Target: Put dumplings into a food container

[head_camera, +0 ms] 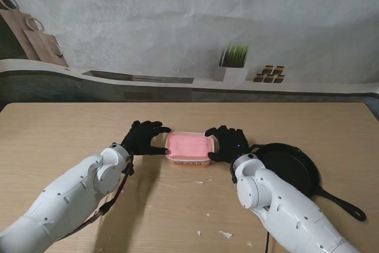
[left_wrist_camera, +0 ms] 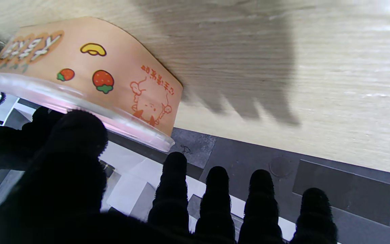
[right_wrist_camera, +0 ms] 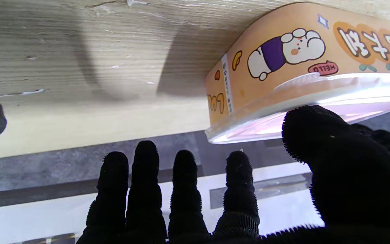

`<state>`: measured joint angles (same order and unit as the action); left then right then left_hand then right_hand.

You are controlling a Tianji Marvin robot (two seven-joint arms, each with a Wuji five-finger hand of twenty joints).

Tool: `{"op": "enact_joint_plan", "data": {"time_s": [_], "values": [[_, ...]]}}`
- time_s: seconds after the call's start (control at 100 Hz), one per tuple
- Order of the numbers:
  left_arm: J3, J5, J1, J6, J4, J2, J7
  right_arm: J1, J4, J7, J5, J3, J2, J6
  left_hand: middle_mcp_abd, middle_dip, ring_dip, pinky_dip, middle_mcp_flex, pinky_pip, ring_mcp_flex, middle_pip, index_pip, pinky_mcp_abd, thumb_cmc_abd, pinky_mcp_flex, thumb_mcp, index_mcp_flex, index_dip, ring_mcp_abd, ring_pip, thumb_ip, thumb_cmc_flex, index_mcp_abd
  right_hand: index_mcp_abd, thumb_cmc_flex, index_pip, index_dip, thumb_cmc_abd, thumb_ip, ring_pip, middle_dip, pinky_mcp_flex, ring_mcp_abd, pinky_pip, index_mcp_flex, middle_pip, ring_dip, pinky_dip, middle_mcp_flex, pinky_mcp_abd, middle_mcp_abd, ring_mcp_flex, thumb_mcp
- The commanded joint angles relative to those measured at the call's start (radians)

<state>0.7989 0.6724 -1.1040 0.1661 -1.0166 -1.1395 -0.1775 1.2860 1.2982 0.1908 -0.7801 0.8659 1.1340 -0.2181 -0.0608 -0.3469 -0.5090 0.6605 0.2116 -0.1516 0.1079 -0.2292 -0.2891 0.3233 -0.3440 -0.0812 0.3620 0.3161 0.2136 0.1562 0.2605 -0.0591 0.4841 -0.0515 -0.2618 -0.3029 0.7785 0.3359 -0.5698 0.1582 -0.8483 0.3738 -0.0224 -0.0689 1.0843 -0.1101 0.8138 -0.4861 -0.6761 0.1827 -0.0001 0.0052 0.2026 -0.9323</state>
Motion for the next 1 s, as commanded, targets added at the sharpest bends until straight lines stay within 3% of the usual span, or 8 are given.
{"op": "enact_joint_plan", "data": {"time_s": [0.0,0.18,0.25,0.43,0.64,0.79,0.87,0.99], "values": [[0.002,0.002,-0.011,0.005,-0.01,0.0,0.014,0.021,0.01,-0.006,0.003,0.01,0.002,0.01,0.008,-0.01,-0.003,-0.003,-0.014,-0.002,-0.026,-0.018,0.01,-0.007,-0.026,0.001,0.036,-0.034,-0.008,-0.015,0.012,0.01,0.044,-0.034,-0.036,-0.018,-0.021,0.008,0.001,-0.005,0.0,-0.008,-0.007,0.009,0.005,0.029,-0.006,-0.006,-0.008,-0.011,-0.012,-0.026,-0.009,-0.01],[0.052,0.014,-0.046,0.019,-0.059,0.005,0.007,0.063,0.056,0.019,-0.001,0.071,0.0,0.061,0.009,-0.007,-0.002,-0.002,-0.013,-0.003,-0.024,-0.031,0.005,-0.007,0.007,0.003,0.026,-0.028,-0.007,-0.017,0.022,0.009,0.054,-0.03,-0.019,-0.008,-0.015,0.046,0.026,-0.009,0.0,-0.007,-0.009,0.011,0.005,0.025,-0.005,-0.005,-0.007,-0.011,-0.014,-0.028,-0.011,-0.007],[0.085,0.013,-0.071,0.027,-0.089,0.007,0.004,0.089,0.084,0.029,0.009,0.103,0.002,0.087,0.009,0.002,0.003,-0.003,-0.015,-0.004,-0.026,-0.04,0.007,-0.005,0.043,0.006,-0.036,-0.03,-0.008,-0.015,0.032,0.008,0.086,-0.02,-0.005,-0.007,-0.003,0.053,0.036,-0.01,0.004,-0.007,-0.009,0.015,0.005,0.018,-0.005,-0.004,-0.006,-0.01,-0.014,-0.032,-0.01,-0.013],[0.198,0.019,-0.159,0.05,-0.202,0.012,-0.008,0.163,0.178,0.012,0.014,0.189,-0.007,0.163,0.001,0.004,0.008,-0.002,-0.01,-0.008,-0.025,-0.039,0.013,-0.004,0.063,0.016,-0.057,-0.04,-0.011,-0.017,0.028,0.014,0.09,0.018,0.002,0.01,0.021,0.056,0.048,-0.01,0.005,-0.004,-0.01,0.015,0.0,0.018,0.002,-0.003,-0.004,-0.01,-0.014,-0.032,-0.01,-0.008],[0.31,0.014,-0.271,0.075,-0.319,0.018,-0.002,0.251,0.281,-0.035,0.072,0.27,-0.012,0.232,0.0,0.035,0.04,-0.004,-0.016,-0.01,-0.032,-0.008,0.018,-0.015,0.085,0.025,-0.104,-0.037,-0.015,-0.029,-0.016,0.02,0.108,0.055,0.09,0.009,0.056,0.002,0.033,-0.008,0.129,-0.009,-0.012,0.023,-0.107,0.02,-0.008,0.055,0.036,-0.011,0.023,-0.026,-0.002,-0.009],[0.336,0.059,-0.299,0.082,-0.328,0.025,-0.02,0.291,0.314,-0.042,0.109,0.296,-0.009,0.244,-0.005,0.038,0.042,-0.007,-0.017,-0.007,-0.034,-0.011,0.008,-0.012,0.084,0.023,-0.115,-0.01,-0.01,-0.026,-0.022,0.021,0.112,0.041,0.095,0.008,0.073,-0.022,0.031,-0.007,0.163,-0.02,-0.007,0.02,-0.151,0.018,-0.036,0.071,0.041,-0.008,0.033,-0.023,-0.007,-0.01],[0.339,0.029,-0.31,0.071,-0.328,0.021,-0.011,0.309,0.327,-0.047,0.127,0.302,-0.008,0.242,0.0,0.048,0.055,-0.012,-0.022,-0.001,-0.042,0.002,0.008,-0.024,0.104,0.013,-0.127,-0.018,-0.009,-0.041,-0.054,0.022,0.107,0.037,0.096,0.016,0.078,-0.031,0.038,-0.007,0.173,-0.021,-0.007,0.026,-0.163,0.021,-0.04,0.075,0.038,-0.008,0.034,-0.023,-0.007,-0.006],[0.344,-0.084,-0.34,0.088,-0.328,-0.004,-0.042,0.328,0.342,-0.059,0.199,0.31,-0.002,0.259,-0.002,0.064,0.077,-0.044,-0.02,0.019,-0.039,0.015,0.021,-0.045,0.095,0.02,-0.151,-0.035,-0.015,-0.05,-0.087,0.027,0.126,0.053,0.091,0.015,0.086,-0.048,0.034,-0.006,0.205,-0.029,0.001,0.031,-0.201,0.021,-0.064,0.091,0.033,-0.009,0.043,-0.024,-0.01,-0.004]]}}
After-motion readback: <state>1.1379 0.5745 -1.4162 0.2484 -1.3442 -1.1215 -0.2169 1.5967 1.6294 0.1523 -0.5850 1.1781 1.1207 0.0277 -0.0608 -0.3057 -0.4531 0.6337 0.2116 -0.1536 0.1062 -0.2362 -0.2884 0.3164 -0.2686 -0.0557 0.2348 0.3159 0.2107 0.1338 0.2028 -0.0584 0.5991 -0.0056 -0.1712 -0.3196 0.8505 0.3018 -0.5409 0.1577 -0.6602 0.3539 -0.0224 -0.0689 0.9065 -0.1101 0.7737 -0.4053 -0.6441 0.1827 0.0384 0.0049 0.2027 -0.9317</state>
